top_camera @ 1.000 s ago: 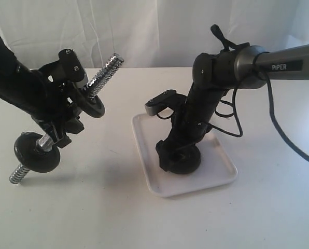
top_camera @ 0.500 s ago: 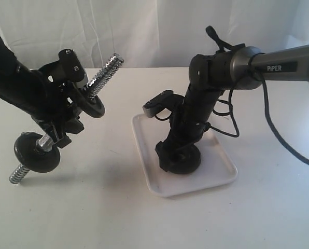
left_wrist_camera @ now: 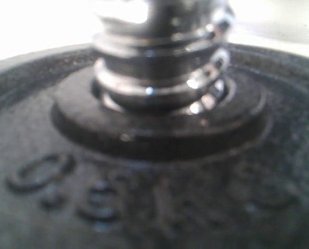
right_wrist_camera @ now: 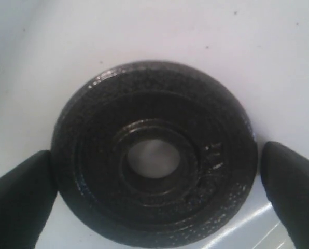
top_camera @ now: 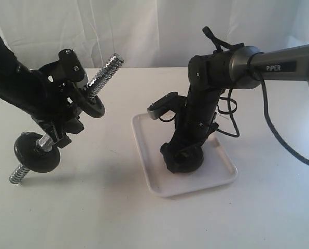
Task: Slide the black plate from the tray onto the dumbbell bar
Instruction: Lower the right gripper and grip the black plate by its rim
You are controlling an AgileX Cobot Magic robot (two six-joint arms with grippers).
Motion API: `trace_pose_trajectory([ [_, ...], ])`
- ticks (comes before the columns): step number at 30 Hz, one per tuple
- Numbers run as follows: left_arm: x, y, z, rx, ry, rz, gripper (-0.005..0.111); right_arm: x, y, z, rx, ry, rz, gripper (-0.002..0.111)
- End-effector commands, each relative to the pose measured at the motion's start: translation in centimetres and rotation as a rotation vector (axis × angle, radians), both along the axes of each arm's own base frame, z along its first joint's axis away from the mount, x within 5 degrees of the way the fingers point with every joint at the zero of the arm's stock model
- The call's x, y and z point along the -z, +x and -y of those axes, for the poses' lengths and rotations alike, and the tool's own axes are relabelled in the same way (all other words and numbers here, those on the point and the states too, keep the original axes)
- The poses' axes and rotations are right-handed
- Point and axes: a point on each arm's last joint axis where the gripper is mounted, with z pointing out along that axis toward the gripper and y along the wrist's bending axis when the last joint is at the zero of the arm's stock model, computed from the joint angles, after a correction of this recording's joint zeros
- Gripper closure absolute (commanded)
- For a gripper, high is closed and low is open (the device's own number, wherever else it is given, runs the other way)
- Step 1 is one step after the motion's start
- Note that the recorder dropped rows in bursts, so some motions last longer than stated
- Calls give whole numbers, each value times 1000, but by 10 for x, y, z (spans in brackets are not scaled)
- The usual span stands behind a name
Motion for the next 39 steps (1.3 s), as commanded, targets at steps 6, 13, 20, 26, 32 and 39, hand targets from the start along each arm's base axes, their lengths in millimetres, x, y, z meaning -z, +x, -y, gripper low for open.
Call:
trace_pose_trajectory([
  [6, -40, 1, 0, -50, -102, 163, 107, 21, -9, 4, 14, -44, -111, 3],
  [13, -40, 1, 0, -50, -102, 163, 107, 21, -8, 4, 14, -43, -109, 3],
  [20, -40, 1, 0, -50, -102, 163, 107, 21, -10, 0, 2, -46, -104, 3],
  [26, -40, 1, 0, -51, -103, 162, 107, 21, -14, -10, -38, -89, -67, 3],
  [32, -40, 0, 0, -50, -102, 158, 107, 21, -16, -18, -66, -142, -2, 3],
  [39, -40, 0, 0, -48, -101, 155, 107, 21, -15, -17, -68, -166, 13, 3],
])
